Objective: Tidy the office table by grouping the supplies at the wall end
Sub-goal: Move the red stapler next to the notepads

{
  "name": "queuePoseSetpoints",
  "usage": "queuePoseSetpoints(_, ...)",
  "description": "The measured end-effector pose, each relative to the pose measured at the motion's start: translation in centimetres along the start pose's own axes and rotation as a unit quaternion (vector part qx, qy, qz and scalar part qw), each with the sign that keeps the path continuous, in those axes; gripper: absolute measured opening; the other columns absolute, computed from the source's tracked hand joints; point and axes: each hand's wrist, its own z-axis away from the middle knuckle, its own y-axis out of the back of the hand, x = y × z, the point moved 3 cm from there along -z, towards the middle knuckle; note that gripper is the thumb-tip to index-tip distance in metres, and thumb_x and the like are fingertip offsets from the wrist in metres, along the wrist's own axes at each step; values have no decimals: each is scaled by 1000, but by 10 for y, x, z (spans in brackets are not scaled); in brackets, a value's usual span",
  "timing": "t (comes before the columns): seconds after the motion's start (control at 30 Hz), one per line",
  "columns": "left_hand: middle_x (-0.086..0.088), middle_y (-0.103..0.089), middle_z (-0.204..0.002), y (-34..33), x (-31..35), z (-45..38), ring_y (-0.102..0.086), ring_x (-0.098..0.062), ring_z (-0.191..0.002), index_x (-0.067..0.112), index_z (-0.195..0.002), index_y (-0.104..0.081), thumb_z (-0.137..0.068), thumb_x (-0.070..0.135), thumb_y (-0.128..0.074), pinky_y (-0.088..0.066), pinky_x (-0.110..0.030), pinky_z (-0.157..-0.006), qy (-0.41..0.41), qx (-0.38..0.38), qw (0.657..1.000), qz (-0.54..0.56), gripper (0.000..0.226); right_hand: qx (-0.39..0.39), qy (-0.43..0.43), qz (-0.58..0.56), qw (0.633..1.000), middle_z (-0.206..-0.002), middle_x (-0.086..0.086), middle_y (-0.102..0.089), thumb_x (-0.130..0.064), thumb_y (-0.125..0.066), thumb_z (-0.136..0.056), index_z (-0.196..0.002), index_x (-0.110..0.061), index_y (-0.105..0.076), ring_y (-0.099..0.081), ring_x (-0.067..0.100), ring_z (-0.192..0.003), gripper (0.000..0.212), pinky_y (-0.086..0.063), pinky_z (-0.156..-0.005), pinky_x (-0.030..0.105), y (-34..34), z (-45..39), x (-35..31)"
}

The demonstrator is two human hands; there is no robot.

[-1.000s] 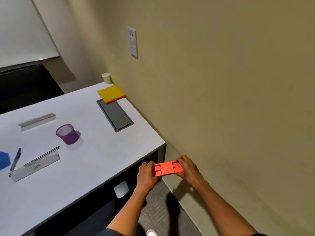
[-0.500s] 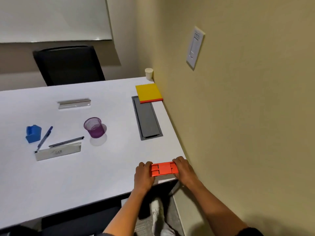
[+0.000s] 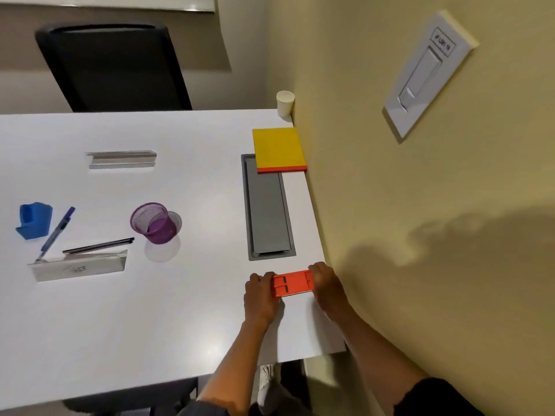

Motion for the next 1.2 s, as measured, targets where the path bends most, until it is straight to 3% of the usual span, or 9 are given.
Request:
queuePoseSetpoints(0.07,-5,-51,-104,-1,3,-6,-53,-27,-99,28,-118,-58,-71,16,-63,-50,-39,-81,4,-7,1000,-9,49,-18,-13,17,1000,-76,12,-58,20,-61,-54,-76,-7,-57,-60,32,-65,35,-43,-51,34,-1,-7,1)
queuePoseSetpoints(0.17,-4,-50,-107,-3,4,-15,-52,-26,-102,30,-121,-57,-73,17,-61,-50,-37,-83,13,-15,999,-32,49,-41,-33,34,998,-95,15,-62,14,-60,-65,-90,-6,-60,-61,34,-86,31,-51,-70,41,-2,-13,1)
queuePoseSetpoints(0.33,-4,-46,-107,-9,8,-30,-50,-26,-103,33,-124,-55,-76,18,-60,-49,-36,-85,9,-30,998,-53,50,-56,-65,83,993,-117,12,-57,5,-56,-82,-113,-8,-56,-57,30,-105,34,-45,-91,36,1,-20,4)
queuePoseSetpoints(0.67,-6,-46,-105,-19,10,-41,-48,-30,-101,31,-122,-55,-79,17,-58,-47,-36,-82,-8,-42,996,-76,45,-72,-97,85,989,-120,12,-55,-3,-66,-82,-115,-10,-52,-55,28,-109,36,-46,-94,34,-4,-28,8)
queuePoseSetpoints(0.97,-10,-43,-120,-3,0,-36,-46,-32,-111,26,-141,-28,-74,20,-67,-48,-38,-88,12,-83,993,-85,78,-89,-105,111,984,-130,10,-46,0,-63,-79,-131,-10,-41,-48,28,-118,57,-44,-96,34,3,-29,1)
queuePoseSetpoints(1.07,-11,-42,-121,18,-9,-33,-45,-32,-112,26,-146,-20,-77,17,-65,-45,-38,-87,20,-71,993,-93,83,-99,-92,123,983,-139,12,-37,-1,-56,-83,-144,-11,-26,-41,31,-125,68,-42,-101,38,10,-28,-7)
queuePoseSetpoints(1.2,-10,-40,-124,51,-28,-28,-44,-32,-115,26,-148,-17,-77,17,-67,-46,-42,-91,45,-41,996,-62,87,-91,-79,86,989,-135,11,-41,-2,-57,-81,-143,-11,-28,-45,30,-122,69,-45,-96,36,30,-36,-18)
